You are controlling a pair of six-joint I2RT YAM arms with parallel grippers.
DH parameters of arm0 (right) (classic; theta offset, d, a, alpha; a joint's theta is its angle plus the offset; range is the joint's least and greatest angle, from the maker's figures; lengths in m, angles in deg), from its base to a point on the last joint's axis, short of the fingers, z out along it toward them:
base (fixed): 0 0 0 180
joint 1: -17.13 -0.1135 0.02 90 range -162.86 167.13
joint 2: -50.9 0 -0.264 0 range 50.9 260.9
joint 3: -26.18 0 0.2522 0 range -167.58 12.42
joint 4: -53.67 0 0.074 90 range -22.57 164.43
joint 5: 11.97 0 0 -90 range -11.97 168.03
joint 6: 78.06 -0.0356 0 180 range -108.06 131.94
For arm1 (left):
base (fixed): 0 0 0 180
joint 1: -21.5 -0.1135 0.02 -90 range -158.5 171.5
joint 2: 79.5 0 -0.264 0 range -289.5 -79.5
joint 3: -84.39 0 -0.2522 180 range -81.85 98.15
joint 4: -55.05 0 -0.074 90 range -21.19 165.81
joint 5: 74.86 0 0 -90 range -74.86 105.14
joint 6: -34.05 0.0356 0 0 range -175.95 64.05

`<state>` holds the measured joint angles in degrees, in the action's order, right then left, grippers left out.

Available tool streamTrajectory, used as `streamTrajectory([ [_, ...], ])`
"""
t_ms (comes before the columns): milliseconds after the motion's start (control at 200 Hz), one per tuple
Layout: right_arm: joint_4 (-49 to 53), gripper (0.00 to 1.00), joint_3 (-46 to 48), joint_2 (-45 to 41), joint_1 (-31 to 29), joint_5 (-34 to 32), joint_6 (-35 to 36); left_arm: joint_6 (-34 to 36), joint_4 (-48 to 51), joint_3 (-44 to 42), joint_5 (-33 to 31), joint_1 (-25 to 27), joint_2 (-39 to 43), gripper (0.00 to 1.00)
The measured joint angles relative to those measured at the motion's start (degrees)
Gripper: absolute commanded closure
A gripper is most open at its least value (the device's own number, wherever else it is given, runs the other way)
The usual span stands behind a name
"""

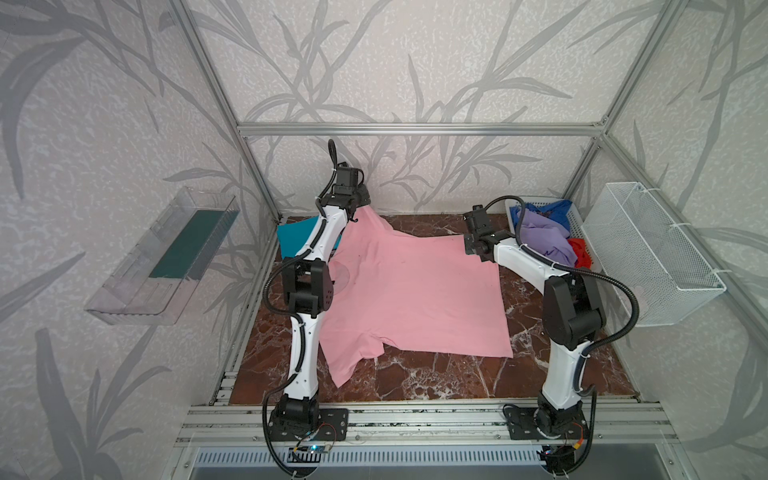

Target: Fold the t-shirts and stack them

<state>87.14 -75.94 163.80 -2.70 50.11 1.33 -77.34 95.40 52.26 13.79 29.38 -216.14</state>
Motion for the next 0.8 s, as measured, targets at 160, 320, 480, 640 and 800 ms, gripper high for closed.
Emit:
streamTrajectory([
  [160,0.33,0.78,-2.05,2.27,0.74,-0.20,-0.02,-0.07,0.79,1.22,-0.04,-0.83,-2.58,0.63],
  [320,1.16,0.41,-3.52,3.65,1.05,0.48,0.00,-1.36,4.98,9.46,-0.24,-2.12,-8.98,0.35],
  [480,1.99,0.36,-3.74,2.29,0.59,2.21,-0.39,-1.68,7.67,2.91,-1.68,-3.10,-4.20,0.25],
  [640,2.23,0.38,-0.52,-6.34,-3.04,2.01,0.09,-2.89,6.16,-22.62,-4.31,-2.91,15.67,0.30],
  [800,2.47,0.72,8.83,-21.70,-12.50,2.67,0.22,-6.38,0.59,-51.47,-6.38,-0.92,41.59,0.82],
])
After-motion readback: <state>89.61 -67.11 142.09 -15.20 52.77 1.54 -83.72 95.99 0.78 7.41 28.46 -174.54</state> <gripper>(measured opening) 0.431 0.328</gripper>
